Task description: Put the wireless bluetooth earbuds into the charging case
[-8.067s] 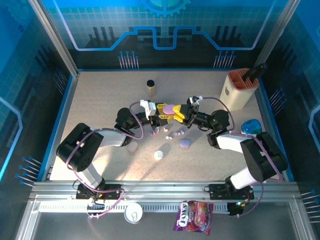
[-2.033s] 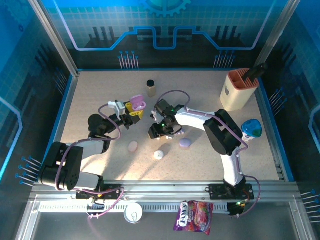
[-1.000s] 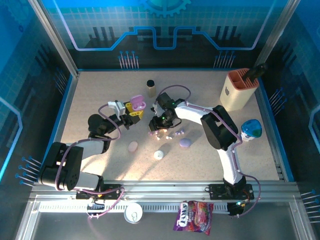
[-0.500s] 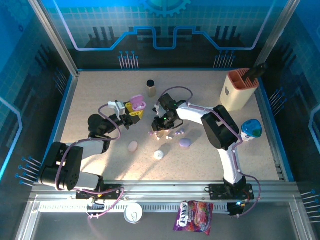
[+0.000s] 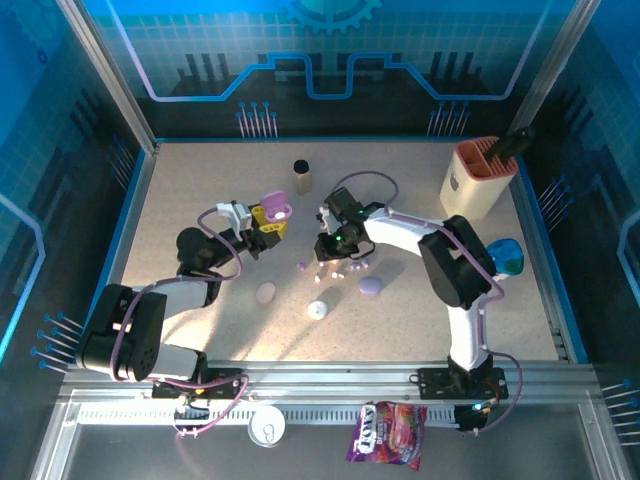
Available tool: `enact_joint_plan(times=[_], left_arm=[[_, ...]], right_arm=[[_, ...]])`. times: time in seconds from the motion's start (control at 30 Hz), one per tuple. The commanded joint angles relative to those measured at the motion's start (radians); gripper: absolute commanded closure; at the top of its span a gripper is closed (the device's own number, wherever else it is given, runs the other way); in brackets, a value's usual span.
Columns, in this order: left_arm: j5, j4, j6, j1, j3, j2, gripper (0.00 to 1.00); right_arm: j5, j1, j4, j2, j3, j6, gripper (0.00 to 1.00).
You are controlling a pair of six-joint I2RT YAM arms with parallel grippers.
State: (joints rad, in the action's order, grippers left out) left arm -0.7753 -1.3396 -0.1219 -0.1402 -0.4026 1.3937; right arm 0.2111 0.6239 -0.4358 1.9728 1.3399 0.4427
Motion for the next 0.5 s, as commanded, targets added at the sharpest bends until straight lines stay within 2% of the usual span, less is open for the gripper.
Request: enact_joint_plan(times=[0.0, 0.2, 0.47], left_arm=[[-0.008, -0.003, 0.029, 0.007, 0.000, 0.002, 0.63], [-0.010, -0.015, 0.030, 0.002, -0.007, 0.032, 0.63], [-0.030, -0.052, 0.011, -0.002, -0.029, 0.093, 0.63]], right_arm=[[-0.187, -0.012, 0.006, -0.093, -0.038, 0.071, 0.83], [-0.483, 0.005, -0.162, -0.114, -0.024, 0.123, 0.85], [-0.712, 0.044, -0.317, -0.104, 0.013, 0.184, 0.87]])
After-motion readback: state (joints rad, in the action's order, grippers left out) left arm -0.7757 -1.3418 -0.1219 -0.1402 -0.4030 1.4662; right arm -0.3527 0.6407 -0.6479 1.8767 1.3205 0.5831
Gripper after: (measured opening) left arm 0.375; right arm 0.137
